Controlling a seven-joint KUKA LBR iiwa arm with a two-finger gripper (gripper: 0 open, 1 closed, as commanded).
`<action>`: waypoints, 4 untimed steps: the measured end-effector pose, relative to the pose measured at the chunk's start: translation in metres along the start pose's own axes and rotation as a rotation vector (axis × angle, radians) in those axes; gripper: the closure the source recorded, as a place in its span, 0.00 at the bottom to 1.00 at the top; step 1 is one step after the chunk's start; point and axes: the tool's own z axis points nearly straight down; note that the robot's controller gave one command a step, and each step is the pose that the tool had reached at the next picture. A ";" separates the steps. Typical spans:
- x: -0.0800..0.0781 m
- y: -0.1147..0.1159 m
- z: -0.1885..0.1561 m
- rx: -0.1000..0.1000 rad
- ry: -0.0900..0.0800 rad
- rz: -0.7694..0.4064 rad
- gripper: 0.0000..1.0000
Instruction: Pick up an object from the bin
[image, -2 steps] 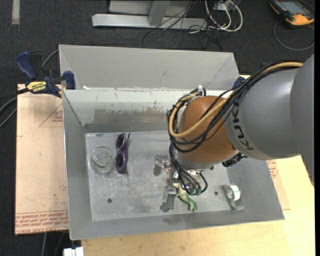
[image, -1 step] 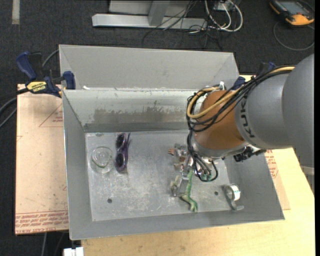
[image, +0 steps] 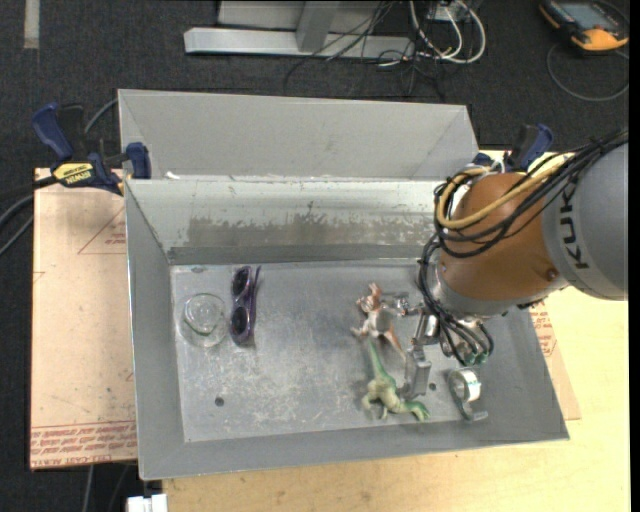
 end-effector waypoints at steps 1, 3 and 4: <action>-0.058 -0.032 0.038 -0.002 0.000 0.019 0.00; 0.030 -0.003 0.057 0.010 -0.033 -0.529 1.00; 0.028 -0.003 0.057 0.009 -0.027 -0.502 1.00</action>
Offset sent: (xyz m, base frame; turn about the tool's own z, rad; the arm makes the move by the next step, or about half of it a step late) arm -0.0370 -0.0024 -0.0670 -0.6781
